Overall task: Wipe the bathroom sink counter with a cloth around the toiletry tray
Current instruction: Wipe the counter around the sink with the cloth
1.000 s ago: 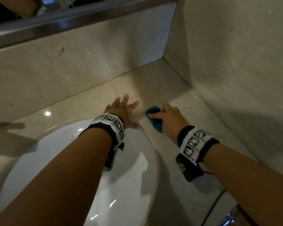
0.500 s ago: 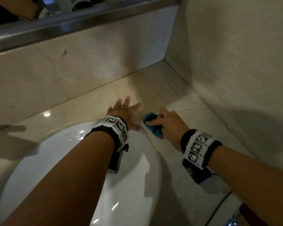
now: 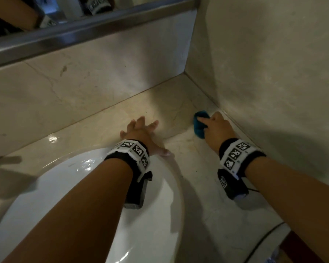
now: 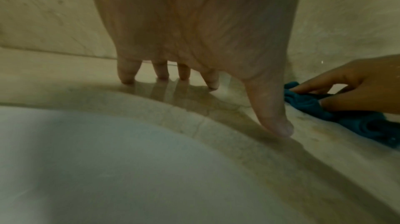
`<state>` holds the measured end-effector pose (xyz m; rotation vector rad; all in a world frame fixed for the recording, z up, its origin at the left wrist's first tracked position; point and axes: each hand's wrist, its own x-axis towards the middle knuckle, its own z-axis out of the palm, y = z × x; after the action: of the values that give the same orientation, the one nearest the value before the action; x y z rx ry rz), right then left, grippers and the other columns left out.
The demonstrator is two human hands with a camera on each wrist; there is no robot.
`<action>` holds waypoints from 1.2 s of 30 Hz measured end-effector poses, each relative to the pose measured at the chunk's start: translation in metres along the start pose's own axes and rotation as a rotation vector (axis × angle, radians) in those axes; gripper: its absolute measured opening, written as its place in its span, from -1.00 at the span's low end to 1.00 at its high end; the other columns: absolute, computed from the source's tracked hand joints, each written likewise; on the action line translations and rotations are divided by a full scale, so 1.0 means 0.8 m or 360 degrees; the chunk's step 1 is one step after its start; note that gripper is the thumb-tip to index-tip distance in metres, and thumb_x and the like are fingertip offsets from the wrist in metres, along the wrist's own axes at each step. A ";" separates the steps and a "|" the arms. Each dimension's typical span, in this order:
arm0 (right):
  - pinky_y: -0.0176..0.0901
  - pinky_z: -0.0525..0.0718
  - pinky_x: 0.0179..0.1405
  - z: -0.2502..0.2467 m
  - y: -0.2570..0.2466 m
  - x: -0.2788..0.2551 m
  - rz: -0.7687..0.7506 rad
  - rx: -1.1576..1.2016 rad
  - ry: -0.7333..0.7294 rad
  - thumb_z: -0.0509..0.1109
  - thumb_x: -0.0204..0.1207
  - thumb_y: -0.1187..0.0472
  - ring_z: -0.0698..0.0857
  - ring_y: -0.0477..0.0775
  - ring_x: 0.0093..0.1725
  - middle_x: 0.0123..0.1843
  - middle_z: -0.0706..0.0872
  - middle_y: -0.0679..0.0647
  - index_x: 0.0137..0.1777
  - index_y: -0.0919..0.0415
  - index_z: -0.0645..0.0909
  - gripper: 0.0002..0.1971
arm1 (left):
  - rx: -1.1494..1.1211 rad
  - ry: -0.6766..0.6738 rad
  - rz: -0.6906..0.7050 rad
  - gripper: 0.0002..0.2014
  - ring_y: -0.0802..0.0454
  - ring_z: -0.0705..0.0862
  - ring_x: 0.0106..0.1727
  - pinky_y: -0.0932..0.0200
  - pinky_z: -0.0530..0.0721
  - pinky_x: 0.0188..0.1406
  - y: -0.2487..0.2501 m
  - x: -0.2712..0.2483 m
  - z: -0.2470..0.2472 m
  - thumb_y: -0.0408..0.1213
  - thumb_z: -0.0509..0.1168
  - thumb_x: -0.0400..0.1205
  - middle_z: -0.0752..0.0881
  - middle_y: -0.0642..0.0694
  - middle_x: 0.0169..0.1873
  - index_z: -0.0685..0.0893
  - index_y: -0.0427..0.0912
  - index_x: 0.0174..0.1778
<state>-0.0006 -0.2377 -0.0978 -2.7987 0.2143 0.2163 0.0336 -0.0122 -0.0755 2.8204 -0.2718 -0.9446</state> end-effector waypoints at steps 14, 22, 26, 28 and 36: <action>0.15 0.42 0.40 -0.019 -0.015 0.082 0.0053 -0.0330 -0.0046 0.19 0.60 0.34 0.32 0.39 0.46 0.55 0.21 0.33 0.62 0.15 0.16 -0.41 | -0.0091 -0.0109 -0.0075 0.31 -0.16 -0.48 0.60 -0.55 -0.20 0.48 0.008 0.009 0.005 0.35 0.52 0.13 -0.50 0.08 0.58 -0.32 0.35 0.58; 0.04 0.39 0.45 -0.010 -0.019 0.089 -0.0073 -0.0098 -0.0123 0.22 0.55 0.36 0.35 0.37 0.40 0.50 0.28 0.29 0.59 0.03 0.25 -0.39 | -0.0104 -0.0128 -0.0087 0.35 -0.15 -0.52 0.58 -0.58 -0.25 0.45 0.010 0.013 0.003 0.35 0.54 0.09 -0.53 0.11 0.56 -0.34 0.39 0.56; -0.39 0.31 0.11 -0.002 -0.002 0.056 -0.0340 0.0158 -0.0177 0.18 0.58 0.42 0.44 0.15 0.18 0.11 0.36 0.06 0.49 0.01 0.43 -0.49 | -0.0078 -0.0131 -0.0083 0.36 -0.15 -0.50 0.59 -0.59 -0.22 0.45 0.011 0.013 0.002 0.37 0.54 0.09 -0.53 0.10 0.56 -0.36 0.37 0.56; -0.39 0.37 0.04 -0.008 0.008 0.066 -0.0210 0.0277 -0.0064 0.21 0.59 0.33 0.50 0.11 0.16 0.10 0.42 0.04 0.43 0.08 0.50 -0.59 | -0.0082 -0.0133 -0.0087 0.35 -0.15 -0.50 0.59 -0.59 -0.21 0.44 0.010 0.013 0.003 0.37 0.54 0.09 -0.53 0.11 0.56 -0.35 0.38 0.56; -0.56 0.31 -0.03 0.004 -0.027 0.028 -0.0185 0.0399 -0.0196 0.43 0.50 0.23 0.49 0.01 0.08 0.04 0.40 0.04 0.31 0.04 0.62 -0.63 | -0.0097 -0.0132 -0.0093 0.36 -0.14 -0.50 0.59 -0.59 -0.25 0.44 0.010 0.012 0.001 0.35 0.55 0.07 -0.52 0.11 0.57 -0.34 0.38 0.56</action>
<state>0.0249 -0.2193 -0.0977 -2.5295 0.0452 0.3101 0.0401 -0.0223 -0.0801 2.7519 -0.1682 -1.0648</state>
